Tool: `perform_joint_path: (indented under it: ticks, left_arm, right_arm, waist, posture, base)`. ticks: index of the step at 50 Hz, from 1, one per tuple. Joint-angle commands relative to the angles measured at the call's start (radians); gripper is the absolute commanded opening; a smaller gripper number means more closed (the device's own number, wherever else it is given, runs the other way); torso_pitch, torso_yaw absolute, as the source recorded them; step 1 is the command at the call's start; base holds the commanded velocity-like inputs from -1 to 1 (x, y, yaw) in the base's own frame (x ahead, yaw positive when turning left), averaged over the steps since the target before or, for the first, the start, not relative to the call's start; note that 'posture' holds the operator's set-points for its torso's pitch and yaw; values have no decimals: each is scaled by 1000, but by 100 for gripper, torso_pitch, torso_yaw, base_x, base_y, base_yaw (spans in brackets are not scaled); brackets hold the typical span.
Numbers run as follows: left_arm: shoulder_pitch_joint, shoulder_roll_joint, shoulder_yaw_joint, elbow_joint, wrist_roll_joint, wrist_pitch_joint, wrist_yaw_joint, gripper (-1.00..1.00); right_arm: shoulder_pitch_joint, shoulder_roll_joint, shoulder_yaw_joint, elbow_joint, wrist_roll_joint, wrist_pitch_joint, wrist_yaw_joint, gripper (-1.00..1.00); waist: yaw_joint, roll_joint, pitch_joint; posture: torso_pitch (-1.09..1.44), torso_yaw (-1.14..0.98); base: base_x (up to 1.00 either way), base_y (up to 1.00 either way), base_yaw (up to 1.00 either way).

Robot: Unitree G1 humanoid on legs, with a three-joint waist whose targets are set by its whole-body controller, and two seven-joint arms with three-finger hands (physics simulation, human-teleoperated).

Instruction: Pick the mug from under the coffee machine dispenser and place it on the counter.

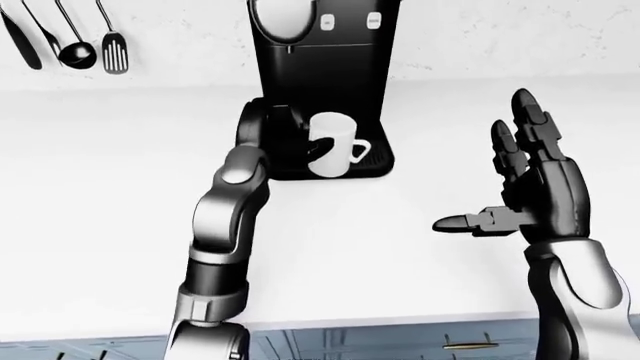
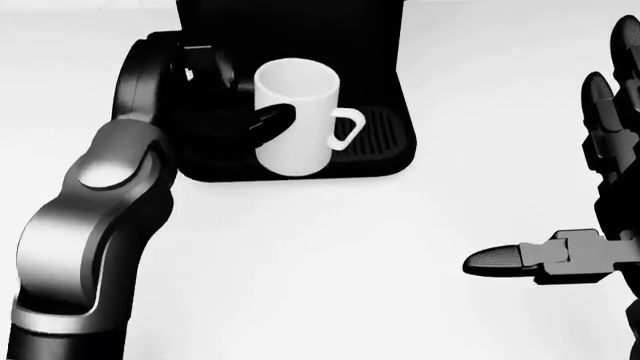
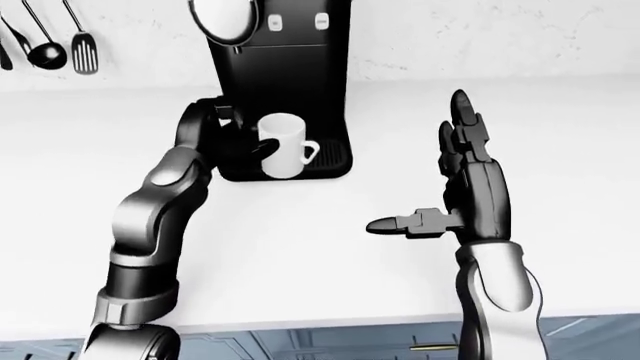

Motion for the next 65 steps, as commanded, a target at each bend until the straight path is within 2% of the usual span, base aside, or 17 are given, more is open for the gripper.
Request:
perform_joint_path:
  ticks: [1,6,11,17,26,33,39,49,56,61,65]
  left_arm:
    - [-17,-4,13,-99,-11,15,3,-100]
    - [0,15,31,-275,-39,142,13,-100]
    - [-1,41,59,-354,-72,202,24,-100]
    - [9,100,117,-340,-118,178,33,-100]
    - [43,201,178,-244,-174,71,47,-100]
    - [79,244,217,-316,-236,98,71,-100]
    - [65,304,259,-353,-300,132,100,-100]
    - [83,388,295,-256,-314,20,84,-100]
    - [74,401,288,-128,-275,-106,65,-100]
    - [30,414,276,-3,-233,-192,40,-100]
    - [29,425,287,14,-237,-212,43,-100]
  right_arm:
    - [-19,-9,-7,-30,-1,-27,-3,100]
    - [-21,-10,-5,-32,-4,-23,-2,100]
    - [-24,-10,-5,-36,-5,-18,-2,100]
    - [-26,-12,-6,-39,-5,-13,-1,100]
    - [-32,-13,-5,-43,-6,-6,-3,100]
    - [-29,-11,-2,-40,-10,-11,-2,100]
    - [-28,-10,-1,-39,-13,-11,-1,100]
    - [-29,-10,1,-35,-17,-16,0,100]
    - [-28,-10,1,-29,-20,-22,0,100]
    - [-29,-9,2,-34,-20,-17,0,100]
    - [-30,-10,1,-33,-20,-17,1,100]
  waist:
    - [-7,-12,-10]
    - [-7,-14,-5]
    - [-7,-18,1]
    - [-5,-22,4]
    - [-15,-9,2]
    - [-20,-2,3]
    - [-20,-5,7]
    - [-15,-4,9]
    - [-13,-2,3]
    - [-11,-3,3]
    - [-9,-4,3]
  posture:
    - [0,0]
    - [0,0]
    - [0,0]
    - [0,0]
    - [0,0]
    - [0,0]
    - [0,0]
    - [0,0]
    - [0,0]
    - [0,0]
    - [0,0]
  base:
    - [0,0,0]
    - [0,0,0]
    - [0,0,0]
    - [0,0,0]
    - [0,0,0]
    - [0,0,0]
    - [0,0,0]
    - [0,0,0]
    - [0,0,0]
    - [0,0,0]
    - [0,0,0]
